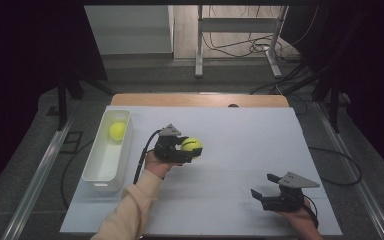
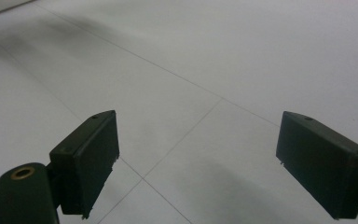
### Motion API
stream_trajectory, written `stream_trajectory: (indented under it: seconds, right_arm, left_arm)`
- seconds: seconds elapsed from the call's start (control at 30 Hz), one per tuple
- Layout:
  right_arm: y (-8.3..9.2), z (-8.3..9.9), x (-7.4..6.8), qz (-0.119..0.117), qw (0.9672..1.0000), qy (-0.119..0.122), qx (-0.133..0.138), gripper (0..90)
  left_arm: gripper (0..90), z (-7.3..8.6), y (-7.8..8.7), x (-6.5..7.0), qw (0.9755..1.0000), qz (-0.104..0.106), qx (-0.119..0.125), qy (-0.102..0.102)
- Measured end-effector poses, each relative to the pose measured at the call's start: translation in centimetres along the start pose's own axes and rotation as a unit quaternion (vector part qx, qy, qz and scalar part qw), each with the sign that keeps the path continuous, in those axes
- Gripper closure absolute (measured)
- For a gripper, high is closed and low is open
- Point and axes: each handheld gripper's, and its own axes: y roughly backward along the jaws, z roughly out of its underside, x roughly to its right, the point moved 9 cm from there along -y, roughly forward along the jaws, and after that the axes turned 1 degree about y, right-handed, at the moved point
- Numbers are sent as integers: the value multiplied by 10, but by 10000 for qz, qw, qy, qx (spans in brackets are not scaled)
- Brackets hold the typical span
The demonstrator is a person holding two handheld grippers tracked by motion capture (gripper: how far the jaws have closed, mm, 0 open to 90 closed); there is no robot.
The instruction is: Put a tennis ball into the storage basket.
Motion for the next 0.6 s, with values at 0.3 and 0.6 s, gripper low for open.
stream_trajectory:
  seconds: [0.3, 0.6]
  right_arm:
    - [0, 0, -3, -4, 10000, 59, -13, 136]
    - [0, 0, -4, -25, 10000, 92, -21, 137]
  left_arm:
    - [269, -5, 13, -1, 9998, -15, 190, -4]
    - [269, -10, 22, -7, 9995, -74, 299, 25]
